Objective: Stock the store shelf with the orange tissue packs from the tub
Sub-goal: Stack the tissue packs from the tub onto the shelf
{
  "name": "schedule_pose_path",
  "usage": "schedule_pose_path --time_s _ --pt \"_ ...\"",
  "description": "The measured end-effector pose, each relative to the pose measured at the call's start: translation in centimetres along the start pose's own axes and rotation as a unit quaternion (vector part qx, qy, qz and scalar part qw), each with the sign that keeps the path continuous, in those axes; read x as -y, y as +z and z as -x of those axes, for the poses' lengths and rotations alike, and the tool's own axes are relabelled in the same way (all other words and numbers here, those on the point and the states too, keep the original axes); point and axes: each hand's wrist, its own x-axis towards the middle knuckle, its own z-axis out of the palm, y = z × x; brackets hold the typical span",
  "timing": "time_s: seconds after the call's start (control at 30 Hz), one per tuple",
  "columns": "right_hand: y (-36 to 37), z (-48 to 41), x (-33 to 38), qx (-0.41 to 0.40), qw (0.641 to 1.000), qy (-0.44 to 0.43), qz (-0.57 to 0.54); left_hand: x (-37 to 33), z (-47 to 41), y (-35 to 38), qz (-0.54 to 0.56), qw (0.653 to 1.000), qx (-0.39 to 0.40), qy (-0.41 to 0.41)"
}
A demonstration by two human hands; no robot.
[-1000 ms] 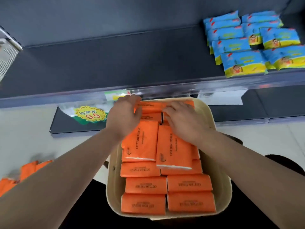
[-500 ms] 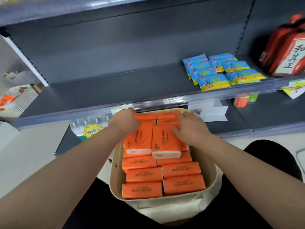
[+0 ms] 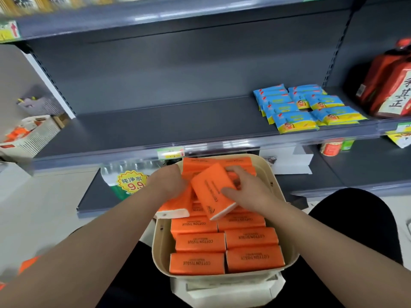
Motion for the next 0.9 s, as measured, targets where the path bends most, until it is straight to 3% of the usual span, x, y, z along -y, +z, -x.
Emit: schedule_pose_path --time_s 0.17,0.3,0.4,0.57,0.7,0.77,0.9 --pt "-1.5 -0.1 0.4 -0.140 0.985 -0.046 0.085 1.4 0.2 0.4 -0.023 0.998 -0.036 -0.035" --pt "-1.7 -0.1 0.4 -0.108 0.962 -0.094 0.233 1.6 0.6 0.2 -0.077 0.994 0.028 -0.068" --pt "-1.4 -0.2 -0.3 -0.079 0.958 -0.077 0.264 1.6 0.7 0.1 -0.060 0.992 0.087 -0.071" --pt "-1.9 0.3 -0.8 -0.082 0.955 -0.073 0.277 0.7 1.3 0.9 0.110 0.990 0.087 -0.029" --pt "-2.1 0.6 -0.7 -0.076 0.956 -0.067 0.277 0.2 1.9 0.8 0.025 0.993 0.108 -0.034" --pt "-2.2 0.7 -0.6 -0.076 0.957 -0.070 0.270 -0.1 2.3 0.5 0.044 0.991 0.121 -0.034" --pt "-2.6 1.0 -0.6 -0.102 0.955 -0.057 0.271 -1.0 2.7 0.5 0.194 0.980 0.046 -0.014"
